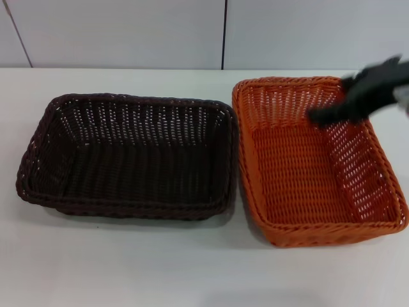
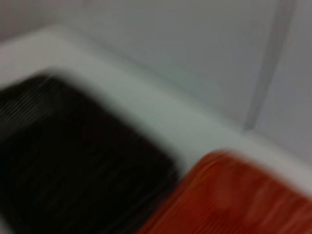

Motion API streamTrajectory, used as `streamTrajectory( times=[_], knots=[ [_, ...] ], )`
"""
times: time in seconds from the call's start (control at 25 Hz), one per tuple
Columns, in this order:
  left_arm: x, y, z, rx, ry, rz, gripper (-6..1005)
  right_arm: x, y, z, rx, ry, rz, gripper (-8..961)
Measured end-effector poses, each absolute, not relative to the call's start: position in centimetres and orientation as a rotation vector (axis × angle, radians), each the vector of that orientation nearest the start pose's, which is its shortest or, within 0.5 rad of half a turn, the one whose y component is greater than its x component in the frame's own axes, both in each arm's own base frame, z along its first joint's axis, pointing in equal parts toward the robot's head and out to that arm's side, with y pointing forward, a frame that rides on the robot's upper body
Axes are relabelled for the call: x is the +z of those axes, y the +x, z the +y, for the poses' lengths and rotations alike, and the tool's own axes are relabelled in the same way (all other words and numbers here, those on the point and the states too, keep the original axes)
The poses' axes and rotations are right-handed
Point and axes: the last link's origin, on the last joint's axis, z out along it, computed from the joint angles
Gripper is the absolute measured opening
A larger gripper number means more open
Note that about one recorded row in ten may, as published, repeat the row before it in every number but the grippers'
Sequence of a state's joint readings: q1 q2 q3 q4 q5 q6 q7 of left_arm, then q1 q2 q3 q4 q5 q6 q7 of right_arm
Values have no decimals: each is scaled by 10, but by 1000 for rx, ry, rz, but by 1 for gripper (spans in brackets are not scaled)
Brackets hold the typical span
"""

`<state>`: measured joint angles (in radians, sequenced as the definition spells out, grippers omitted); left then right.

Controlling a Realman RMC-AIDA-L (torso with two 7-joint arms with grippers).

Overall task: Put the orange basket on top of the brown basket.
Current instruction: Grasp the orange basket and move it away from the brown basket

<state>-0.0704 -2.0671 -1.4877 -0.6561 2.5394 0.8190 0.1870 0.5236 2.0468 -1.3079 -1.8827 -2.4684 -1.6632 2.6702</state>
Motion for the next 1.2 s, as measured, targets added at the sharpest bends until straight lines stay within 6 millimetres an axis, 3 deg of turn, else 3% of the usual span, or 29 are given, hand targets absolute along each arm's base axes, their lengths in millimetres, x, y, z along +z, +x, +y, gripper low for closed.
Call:
streamTrajectory(
  times=[0.4, 1.2],
  knots=[
    [55, -403, 285, -401, -1198, -715, 840, 40, 109, 298, -517, -2763, 580, 810],
    [51, -406, 284, -385, -1213, -736, 840, -19, 145, 318, -818, -2713, 544, 804]
  ],
)
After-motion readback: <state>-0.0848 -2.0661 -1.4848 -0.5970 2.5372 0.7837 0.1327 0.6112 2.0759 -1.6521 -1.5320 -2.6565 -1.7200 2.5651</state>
